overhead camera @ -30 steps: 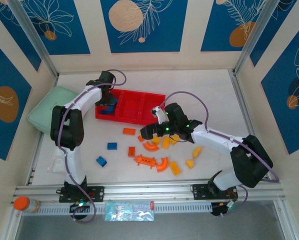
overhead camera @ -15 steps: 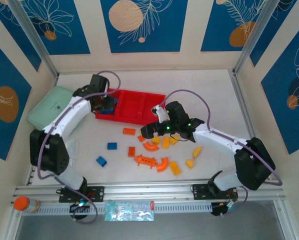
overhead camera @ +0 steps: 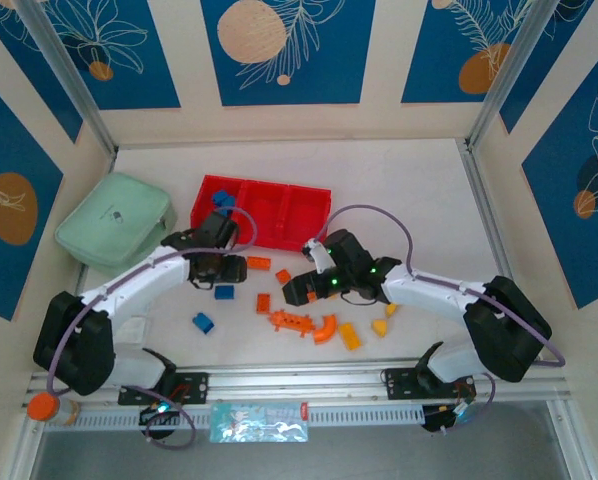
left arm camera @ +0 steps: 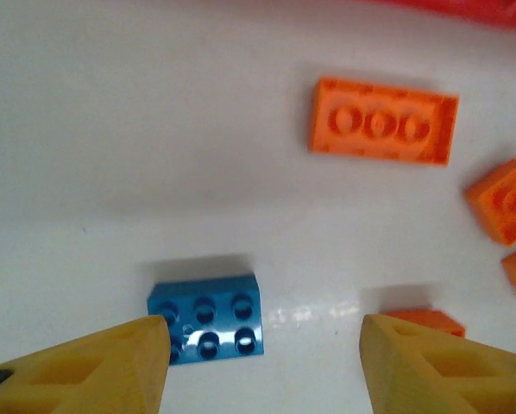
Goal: Sort the legos into containers by color
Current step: Pick up the lego from the middle-left of the table.
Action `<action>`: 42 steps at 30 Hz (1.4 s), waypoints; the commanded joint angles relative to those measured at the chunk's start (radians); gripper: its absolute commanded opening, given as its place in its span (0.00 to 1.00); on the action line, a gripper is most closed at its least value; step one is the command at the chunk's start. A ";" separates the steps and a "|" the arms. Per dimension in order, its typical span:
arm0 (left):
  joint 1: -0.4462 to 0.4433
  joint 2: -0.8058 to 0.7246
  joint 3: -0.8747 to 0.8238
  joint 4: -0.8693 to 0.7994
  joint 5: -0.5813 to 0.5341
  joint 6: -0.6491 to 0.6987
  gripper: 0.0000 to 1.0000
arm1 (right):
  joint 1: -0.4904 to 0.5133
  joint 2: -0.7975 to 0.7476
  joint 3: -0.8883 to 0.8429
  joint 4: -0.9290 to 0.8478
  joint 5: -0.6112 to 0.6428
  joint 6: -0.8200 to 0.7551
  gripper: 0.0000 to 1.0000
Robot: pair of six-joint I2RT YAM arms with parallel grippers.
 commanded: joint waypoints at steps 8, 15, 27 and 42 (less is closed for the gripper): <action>-0.016 0.054 -0.089 0.057 -0.039 -0.062 0.69 | 0.063 0.000 -0.031 0.076 0.044 0.053 0.99; -0.017 0.126 -0.090 0.080 -0.078 -0.070 0.70 | 0.064 -0.002 -0.021 0.062 0.053 0.045 0.99; -0.017 0.138 -0.116 0.105 -0.078 -0.088 0.48 | 0.061 -0.004 -0.005 0.046 0.059 0.036 0.99; 0.058 0.045 0.114 -0.015 -0.191 -0.022 0.43 | 0.012 -0.052 0.080 -0.017 0.048 0.007 0.99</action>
